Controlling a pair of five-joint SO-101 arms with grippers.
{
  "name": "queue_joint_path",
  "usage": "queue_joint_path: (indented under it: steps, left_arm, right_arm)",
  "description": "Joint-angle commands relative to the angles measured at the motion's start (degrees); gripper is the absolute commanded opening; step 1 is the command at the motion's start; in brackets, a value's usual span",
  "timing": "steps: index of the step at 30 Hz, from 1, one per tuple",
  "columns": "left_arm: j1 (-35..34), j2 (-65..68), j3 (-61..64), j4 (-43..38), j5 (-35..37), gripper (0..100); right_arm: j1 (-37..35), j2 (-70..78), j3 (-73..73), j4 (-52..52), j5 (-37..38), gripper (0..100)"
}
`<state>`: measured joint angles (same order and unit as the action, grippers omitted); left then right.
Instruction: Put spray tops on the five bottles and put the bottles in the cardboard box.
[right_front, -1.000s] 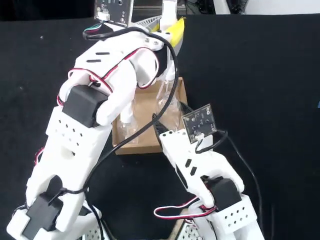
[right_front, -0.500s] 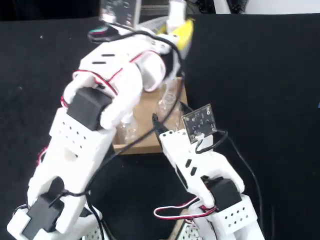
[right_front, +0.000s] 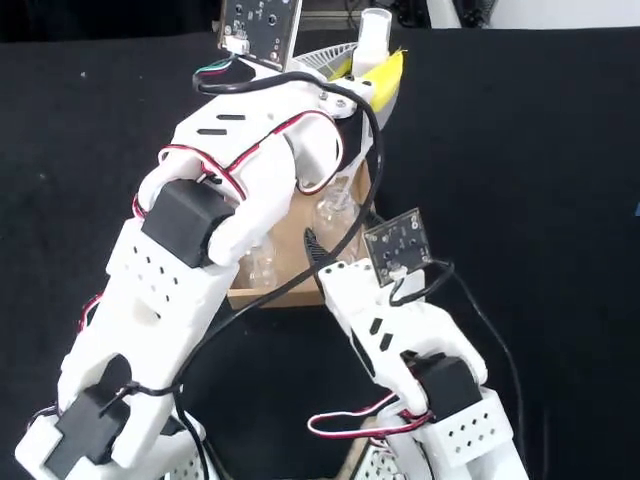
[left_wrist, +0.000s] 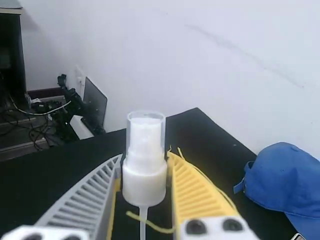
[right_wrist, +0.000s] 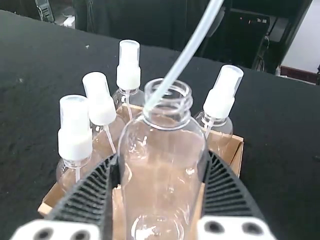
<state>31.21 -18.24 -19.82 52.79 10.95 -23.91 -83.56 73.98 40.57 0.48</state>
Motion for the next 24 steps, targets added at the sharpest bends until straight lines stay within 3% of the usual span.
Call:
queue_joint_path:
  steps: [1,13,18,24]
  left_arm:
    - [-1.0,-1.9,-1.2,-1.4,0.4,3]
    - [-2.0,-1.8,-0.5,-3.3,0.5,3]
    - [-2.0,-1.4,0.0,-3.3,4.1,3]
    - [-2.2,-1.8,6.1,-8.4,4.0,3]
  right_arm:
    - [-0.6,-1.8,-0.4,-1.7,0.2,11.3]
    - [-0.6,-1.8,-0.4,-1.7,0.2,11.3]
    - [-0.6,-1.8,-0.4,-1.7,0.2,11.3]
    - [-0.6,-1.8,-0.4,-1.7,0.2,11.3]
